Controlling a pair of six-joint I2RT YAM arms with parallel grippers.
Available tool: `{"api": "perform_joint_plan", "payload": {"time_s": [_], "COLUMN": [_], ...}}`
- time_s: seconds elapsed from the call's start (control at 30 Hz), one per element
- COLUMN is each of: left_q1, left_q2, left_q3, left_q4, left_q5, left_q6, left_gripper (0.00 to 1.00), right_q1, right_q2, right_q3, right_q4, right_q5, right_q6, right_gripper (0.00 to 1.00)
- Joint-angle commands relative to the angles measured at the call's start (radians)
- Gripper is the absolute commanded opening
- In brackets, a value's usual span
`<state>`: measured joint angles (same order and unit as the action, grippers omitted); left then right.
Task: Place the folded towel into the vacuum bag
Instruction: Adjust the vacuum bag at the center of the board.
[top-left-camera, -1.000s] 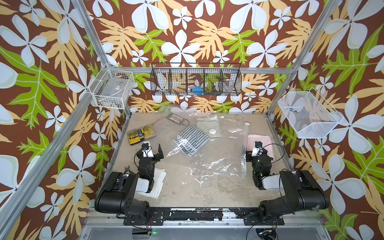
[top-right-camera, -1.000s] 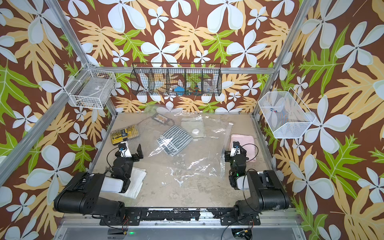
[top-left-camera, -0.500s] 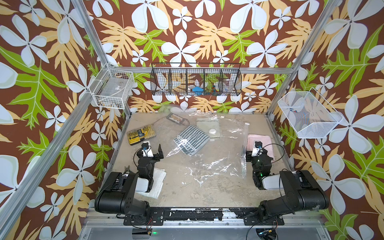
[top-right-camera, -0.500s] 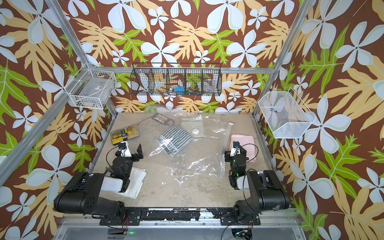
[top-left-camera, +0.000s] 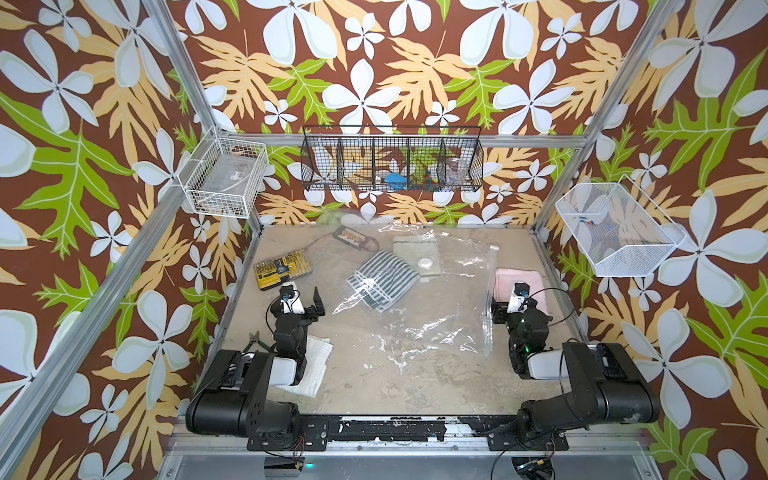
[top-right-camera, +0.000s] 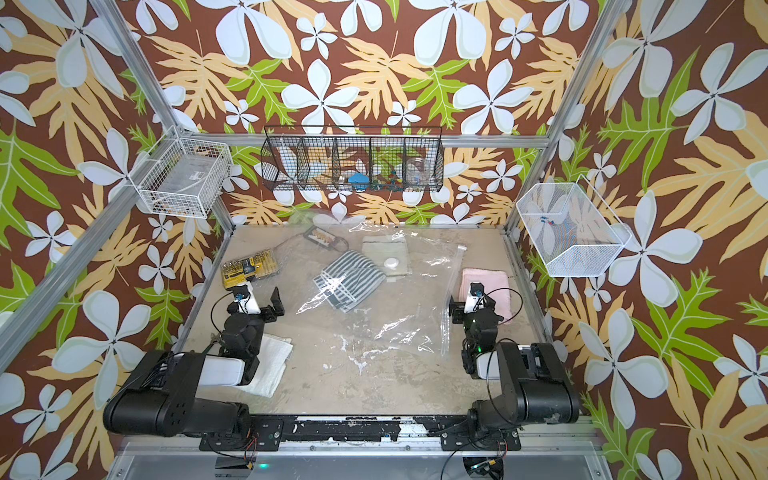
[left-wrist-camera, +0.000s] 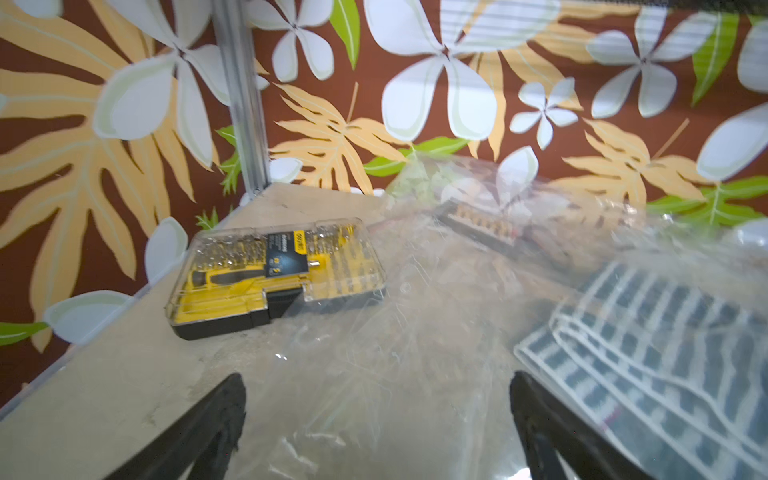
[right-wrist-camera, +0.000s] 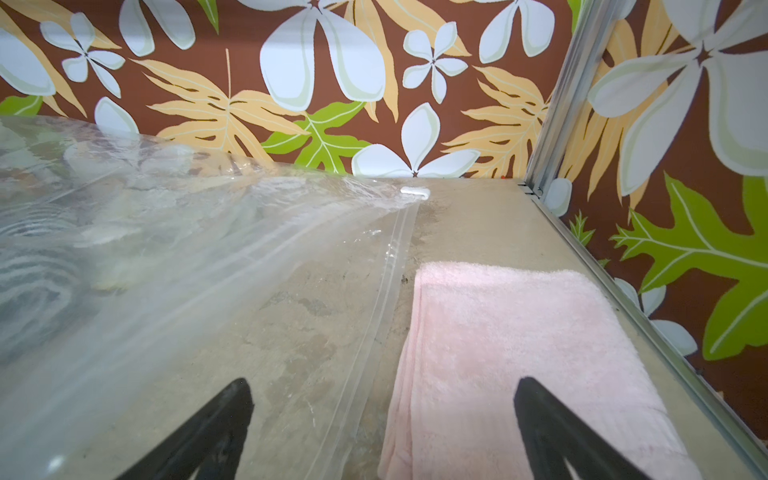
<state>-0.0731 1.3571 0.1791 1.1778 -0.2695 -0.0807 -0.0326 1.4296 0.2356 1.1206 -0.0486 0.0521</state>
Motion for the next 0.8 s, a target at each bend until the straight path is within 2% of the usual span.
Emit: {"api": "perform_joint_plan", "payload": {"time_s": [0.0,0.07,0.1,0.17,0.27,0.37,0.4,0.43,0.47,0.5,0.53,0.6,0.7,0.77], "left_q1": [-0.001,-0.002,-0.009,-0.06,-0.092,-0.11,-0.12,-0.134,-0.139,-0.141,-0.144,-0.149,-0.158,-0.163], "left_q2": [-0.104,-0.177,-0.201,-0.234,-0.282,-0.336,-0.361,-0.378,-0.384,-0.388,-0.393,-0.397,-0.395,-0.385], "left_q3": [0.059,0.119,0.151,0.248,0.355,0.405,0.406,0.415,0.423,0.425,0.425,0.435,0.483,0.528], "left_q4": [-0.183,-0.318,-0.388,-0.578,-0.76,-0.847,-0.862,-0.903,-0.928,-0.933,-0.931,-0.941,-1.018,-1.097], "left_q5": [-0.095,-0.162,-0.174,-0.214,-0.163,-0.1,-0.104,-0.125,-0.103,-0.041,0.038,0.16,0.287,0.323], "left_q6": [-0.034,-0.101,-0.123,-0.13,-0.208,-0.282,-0.319,-0.379,-0.412,-0.399,-0.377,-0.34,-0.352,-0.362], "left_gripper": [1.0,1.0,1.0,1.0,1.0,1.0,1.0,1.0,1.0,1.0,1.0,0.99,0.9,0.86], "right_q1": [0.002,0.012,0.029,0.12,0.244,0.246,0.245,0.232,0.209,0.202,0.201,0.204,0.214,0.231], "right_q2": [-0.094,-0.153,-0.185,-0.29,-0.416,-0.468,-0.48,-0.489,-0.493,-0.493,-0.483,-0.447,-0.397,-0.393], "right_q3": [0.151,0.241,0.252,0.274,0.315,0.385,0.395,0.388,0.38,0.375,0.389,0.429,0.495,0.492], "right_q4": [-0.365,-0.569,-0.611,-0.697,-0.776,-0.908,-0.951,-0.955,-0.936,-0.929,-0.965,-1.045,-1.206,-1.25], "right_q5": [0.042,0.093,0.115,0.259,0.395,0.319,0.311,0.243,0.137,0.069,0.048,0.004,-0.022,-0.025], "right_q6": [0.079,0.174,0.176,0.14,0.136,0.327,0.429,0.475,0.466,0.476,0.489,0.499,0.504,0.52], "right_gripper": [0.99,1.0,1.0,1.0,1.0,1.0,1.0,1.0,0.95,0.84,0.77,0.69,0.68,0.68]}}
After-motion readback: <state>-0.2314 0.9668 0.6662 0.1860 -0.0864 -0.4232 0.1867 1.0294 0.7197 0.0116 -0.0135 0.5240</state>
